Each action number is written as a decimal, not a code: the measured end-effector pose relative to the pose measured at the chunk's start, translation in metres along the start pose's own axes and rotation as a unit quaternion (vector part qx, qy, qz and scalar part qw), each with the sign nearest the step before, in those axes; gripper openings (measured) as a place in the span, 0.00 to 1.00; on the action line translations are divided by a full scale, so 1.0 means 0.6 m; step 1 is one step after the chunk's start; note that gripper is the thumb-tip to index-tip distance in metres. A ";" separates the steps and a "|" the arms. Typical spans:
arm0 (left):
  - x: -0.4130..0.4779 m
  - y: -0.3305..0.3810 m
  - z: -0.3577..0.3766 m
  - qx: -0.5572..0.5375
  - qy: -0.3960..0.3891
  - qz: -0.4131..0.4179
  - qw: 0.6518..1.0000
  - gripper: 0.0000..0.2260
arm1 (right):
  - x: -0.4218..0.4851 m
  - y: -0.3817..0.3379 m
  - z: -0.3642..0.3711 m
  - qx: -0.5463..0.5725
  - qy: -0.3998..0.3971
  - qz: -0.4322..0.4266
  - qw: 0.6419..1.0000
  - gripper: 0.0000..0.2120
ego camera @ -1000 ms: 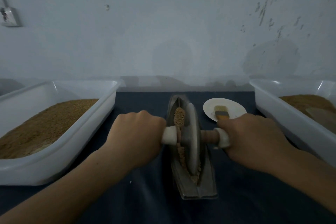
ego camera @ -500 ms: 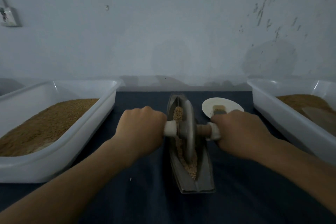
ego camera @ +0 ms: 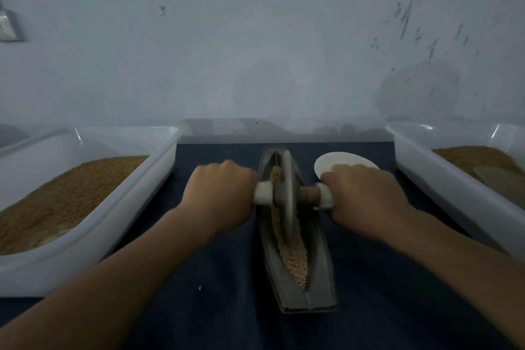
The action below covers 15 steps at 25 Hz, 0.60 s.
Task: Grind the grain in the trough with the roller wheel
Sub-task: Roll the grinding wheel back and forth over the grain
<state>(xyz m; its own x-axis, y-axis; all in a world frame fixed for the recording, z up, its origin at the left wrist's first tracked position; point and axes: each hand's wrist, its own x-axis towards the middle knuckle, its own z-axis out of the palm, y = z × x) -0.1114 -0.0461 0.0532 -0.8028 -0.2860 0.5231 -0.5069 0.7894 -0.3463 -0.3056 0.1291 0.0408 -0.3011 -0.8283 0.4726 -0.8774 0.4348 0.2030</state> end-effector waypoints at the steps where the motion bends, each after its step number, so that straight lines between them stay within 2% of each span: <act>1: -0.025 0.003 -0.010 -0.002 0.031 0.026 0.999 0.18 | -0.029 0.000 -0.002 -0.002 0.029 -0.021 0.999 0.15; 3: -0.028 -0.003 -0.012 -0.003 0.059 0.042 0.997 0.20 | -0.045 0.007 -0.002 0.003 0.047 -0.027 0.999 0.15; 6: 0.019 0.004 0.002 0.031 -0.016 0.001 0.999 0.09 | 0.011 -0.008 0.007 0.025 -0.008 0.051 0.998 0.11; 8: 0.066 0.003 0.004 0.036 -0.059 -0.033 0.997 0.02 | 0.063 -0.016 0.012 0.057 -0.045 0.071 0.995 0.09; 11: 0.076 0.004 -0.006 0.039 -0.079 -0.015 0.996 0.03 | 0.070 -0.007 0.005 0.069 -0.087 0.062 0.992 0.10; 13: 0.032 0.000 -0.016 0.017 -0.042 0.008 0.999 0.05 | 0.019 0.003 -0.001 0.039 -0.045 0.021 0.998 0.11; 15: -0.028 -0.006 -0.022 0.002 0.013 0.065 0.998 0.16 | -0.040 0.005 -0.009 0.014 0.025 -0.039 0.999 0.10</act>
<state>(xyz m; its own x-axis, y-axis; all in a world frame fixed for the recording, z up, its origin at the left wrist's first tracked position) -0.0921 -0.0368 0.0561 -0.8533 -0.1674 0.4938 -0.4006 0.8168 -0.4152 -0.2990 0.1524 0.0347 -0.2129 -0.8405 0.4983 -0.9075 0.3591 0.2180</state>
